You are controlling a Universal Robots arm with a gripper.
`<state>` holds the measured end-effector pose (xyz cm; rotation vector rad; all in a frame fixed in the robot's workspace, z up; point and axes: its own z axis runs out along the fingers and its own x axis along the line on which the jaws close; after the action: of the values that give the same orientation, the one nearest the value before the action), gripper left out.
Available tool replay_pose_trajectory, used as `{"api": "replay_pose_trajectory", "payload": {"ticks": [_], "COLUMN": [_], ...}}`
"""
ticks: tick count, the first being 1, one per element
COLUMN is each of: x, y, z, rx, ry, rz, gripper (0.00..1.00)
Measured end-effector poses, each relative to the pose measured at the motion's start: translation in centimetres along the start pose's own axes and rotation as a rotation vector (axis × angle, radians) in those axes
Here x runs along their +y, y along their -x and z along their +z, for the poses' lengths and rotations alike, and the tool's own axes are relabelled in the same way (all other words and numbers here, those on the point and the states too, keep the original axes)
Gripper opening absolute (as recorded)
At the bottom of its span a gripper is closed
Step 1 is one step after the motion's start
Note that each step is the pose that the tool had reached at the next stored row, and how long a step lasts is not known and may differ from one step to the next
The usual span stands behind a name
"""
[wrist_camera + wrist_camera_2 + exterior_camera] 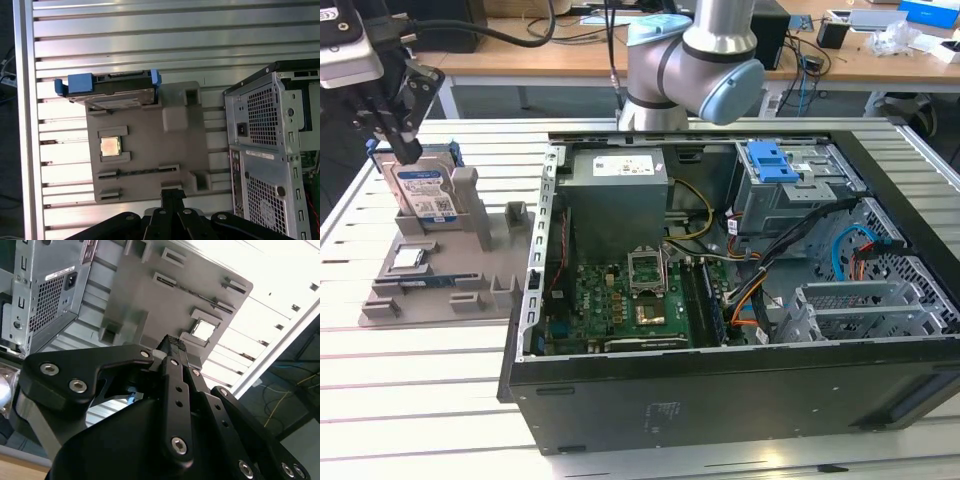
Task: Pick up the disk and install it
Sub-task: 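Reach for the disk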
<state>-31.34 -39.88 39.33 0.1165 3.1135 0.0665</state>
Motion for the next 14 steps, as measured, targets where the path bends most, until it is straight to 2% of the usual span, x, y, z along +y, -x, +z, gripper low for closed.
{"api": "replay_pose_trajectory", "payload": {"ticks": [14], "x": [-0.15], "y": [-2.05], "z": [-0.05], "rx": [0.0], "ry": [0.0], "rz": [0.0], "gripper": [0.1]}}
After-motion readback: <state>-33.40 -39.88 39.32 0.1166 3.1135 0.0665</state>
